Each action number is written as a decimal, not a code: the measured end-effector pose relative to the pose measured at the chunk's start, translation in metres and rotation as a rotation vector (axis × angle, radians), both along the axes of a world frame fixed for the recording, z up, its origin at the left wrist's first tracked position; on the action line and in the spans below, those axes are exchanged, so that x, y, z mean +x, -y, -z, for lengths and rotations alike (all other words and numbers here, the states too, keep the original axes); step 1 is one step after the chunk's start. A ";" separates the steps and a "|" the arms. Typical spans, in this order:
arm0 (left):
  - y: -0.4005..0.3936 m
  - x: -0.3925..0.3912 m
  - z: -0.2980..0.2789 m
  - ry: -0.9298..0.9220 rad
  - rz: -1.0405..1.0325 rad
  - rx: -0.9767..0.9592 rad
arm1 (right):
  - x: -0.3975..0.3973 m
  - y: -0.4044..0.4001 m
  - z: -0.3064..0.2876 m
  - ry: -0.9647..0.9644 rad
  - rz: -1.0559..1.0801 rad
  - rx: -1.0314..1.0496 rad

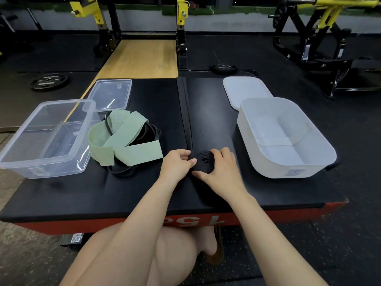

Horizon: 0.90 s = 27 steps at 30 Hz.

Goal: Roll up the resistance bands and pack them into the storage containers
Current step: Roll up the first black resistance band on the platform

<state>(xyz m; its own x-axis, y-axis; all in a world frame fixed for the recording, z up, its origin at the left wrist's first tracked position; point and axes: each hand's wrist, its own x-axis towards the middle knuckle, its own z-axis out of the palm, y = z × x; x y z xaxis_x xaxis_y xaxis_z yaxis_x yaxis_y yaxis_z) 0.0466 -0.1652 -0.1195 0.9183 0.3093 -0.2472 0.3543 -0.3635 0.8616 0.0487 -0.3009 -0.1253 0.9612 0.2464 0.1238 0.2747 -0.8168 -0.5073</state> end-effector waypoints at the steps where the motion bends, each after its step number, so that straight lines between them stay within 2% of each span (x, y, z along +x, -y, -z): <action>1: -0.001 0.000 0.000 0.001 0.003 -0.010 | 0.002 0.003 -0.002 -0.022 -0.027 0.004; 16: -0.008 -0.007 -0.004 -0.015 0.074 -0.067 | 0.032 0.028 -0.021 -0.243 -0.371 -0.080; 21: -0.007 -0.005 -0.004 -0.044 0.119 0.078 | 0.033 0.027 -0.020 -0.244 -0.387 -0.080; 27: -0.007 0.000 -0.002 -0.063 0.111 0.134 | 0.024 0.023 -0.019 -0.245 -0.301 -0.073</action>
<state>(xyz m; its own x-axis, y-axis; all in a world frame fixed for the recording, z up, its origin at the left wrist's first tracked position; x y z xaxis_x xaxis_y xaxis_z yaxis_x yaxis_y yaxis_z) 0.0464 -0.1585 -0.1171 0.9327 0.2404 -0.2688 0.3572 -0.5132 0.7804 0.0731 -0.3243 -0.1068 0.8436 0.5214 -0.1285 0.3854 -0.7544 -0.5314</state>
